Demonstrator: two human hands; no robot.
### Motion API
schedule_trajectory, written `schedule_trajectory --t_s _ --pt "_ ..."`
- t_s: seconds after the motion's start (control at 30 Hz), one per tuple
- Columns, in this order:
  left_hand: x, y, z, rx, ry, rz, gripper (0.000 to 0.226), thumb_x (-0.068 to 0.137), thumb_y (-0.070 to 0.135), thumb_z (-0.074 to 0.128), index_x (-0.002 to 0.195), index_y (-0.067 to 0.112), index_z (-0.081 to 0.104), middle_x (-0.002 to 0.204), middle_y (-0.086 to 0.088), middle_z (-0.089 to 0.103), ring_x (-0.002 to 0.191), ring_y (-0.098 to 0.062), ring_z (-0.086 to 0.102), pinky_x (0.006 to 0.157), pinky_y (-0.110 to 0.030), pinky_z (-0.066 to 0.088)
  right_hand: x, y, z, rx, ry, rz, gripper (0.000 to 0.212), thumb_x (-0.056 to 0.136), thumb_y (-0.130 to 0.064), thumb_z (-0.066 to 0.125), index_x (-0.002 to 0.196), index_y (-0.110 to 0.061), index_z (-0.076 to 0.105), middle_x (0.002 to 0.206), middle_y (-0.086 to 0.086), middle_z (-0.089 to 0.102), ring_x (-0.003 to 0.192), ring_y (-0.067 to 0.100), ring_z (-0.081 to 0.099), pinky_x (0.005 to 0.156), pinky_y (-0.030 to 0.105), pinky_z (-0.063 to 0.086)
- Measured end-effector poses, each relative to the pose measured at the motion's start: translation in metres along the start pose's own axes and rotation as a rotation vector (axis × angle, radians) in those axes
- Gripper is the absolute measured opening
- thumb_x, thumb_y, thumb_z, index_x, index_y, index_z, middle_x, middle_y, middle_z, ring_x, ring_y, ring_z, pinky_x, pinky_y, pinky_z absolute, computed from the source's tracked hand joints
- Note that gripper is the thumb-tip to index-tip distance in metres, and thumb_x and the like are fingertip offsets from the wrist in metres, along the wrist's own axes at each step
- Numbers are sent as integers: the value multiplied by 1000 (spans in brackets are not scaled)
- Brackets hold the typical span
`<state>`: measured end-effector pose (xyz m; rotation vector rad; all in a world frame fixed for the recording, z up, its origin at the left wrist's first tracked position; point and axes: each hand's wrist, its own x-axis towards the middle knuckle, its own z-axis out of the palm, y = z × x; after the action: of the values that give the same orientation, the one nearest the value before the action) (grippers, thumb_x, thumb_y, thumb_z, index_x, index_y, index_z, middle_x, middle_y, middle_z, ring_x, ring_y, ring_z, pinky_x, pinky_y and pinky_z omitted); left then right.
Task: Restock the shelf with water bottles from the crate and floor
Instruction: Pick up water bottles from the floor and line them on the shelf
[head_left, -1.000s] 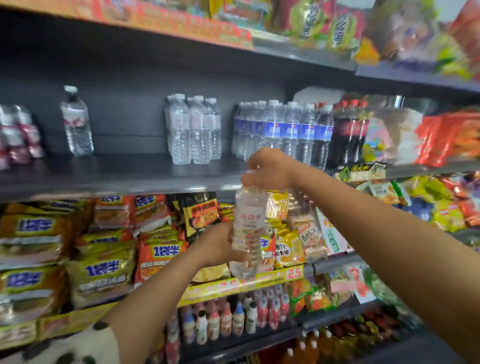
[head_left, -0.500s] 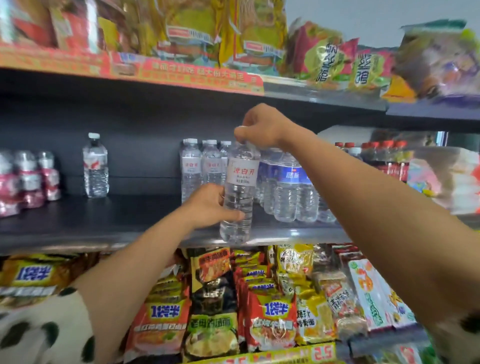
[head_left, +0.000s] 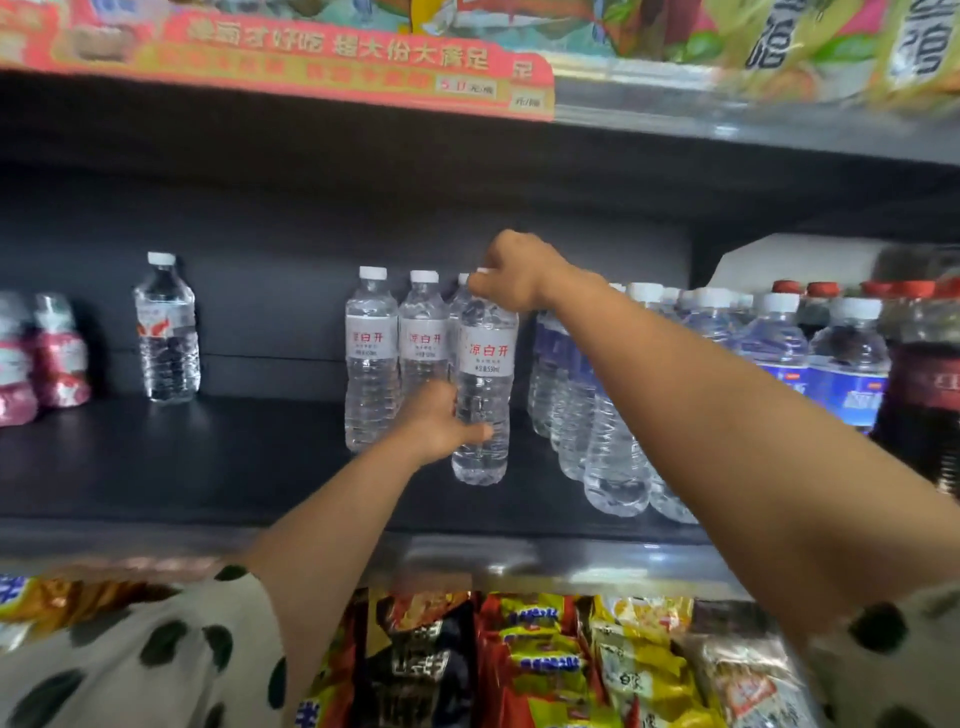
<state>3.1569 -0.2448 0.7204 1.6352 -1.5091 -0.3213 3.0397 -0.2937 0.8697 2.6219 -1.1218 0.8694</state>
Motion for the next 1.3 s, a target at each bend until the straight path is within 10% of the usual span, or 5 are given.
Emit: schedule_trajectory --t_s 0.37,0.8,1.13,1.3 --pt "27 -1 19 318 318 -118 36 79 37 77 72 6 60 71 -8 61 84 -27 66 53 -27 35 60 28 44 97 -5 19 23 87 -37 55 81 -14 56 90 10 52 84 26 50 71 29 35" --pt "39 -2 24 421 399 -134 51 77 39 78 54 12 40 64 -10 56 79 -31 66 59 -30 40 74 28 55 141 -22 18 37 87 -38 55 108 -9 63 116 13 61 105 32 57 74 30 39" --pt "23 1 14 407 310 -111 47 80 29 77 57 15 38 65 -1 46 74 -25 56 61 -29 38 51 25 31 115 -53 53 50 85 -44 60 122 -13 48 120 9 55 87 26 54 74 31 41" --pt "0 9 -6 431 175 -77 26 76 16 75 65 15 51 75 -5 60 80 -25 64 61 -30 47 -5 17 14 -39 -85 62 50 89 -34 60 128 -6 49 130 14 54 116 31 54 83 30 42"
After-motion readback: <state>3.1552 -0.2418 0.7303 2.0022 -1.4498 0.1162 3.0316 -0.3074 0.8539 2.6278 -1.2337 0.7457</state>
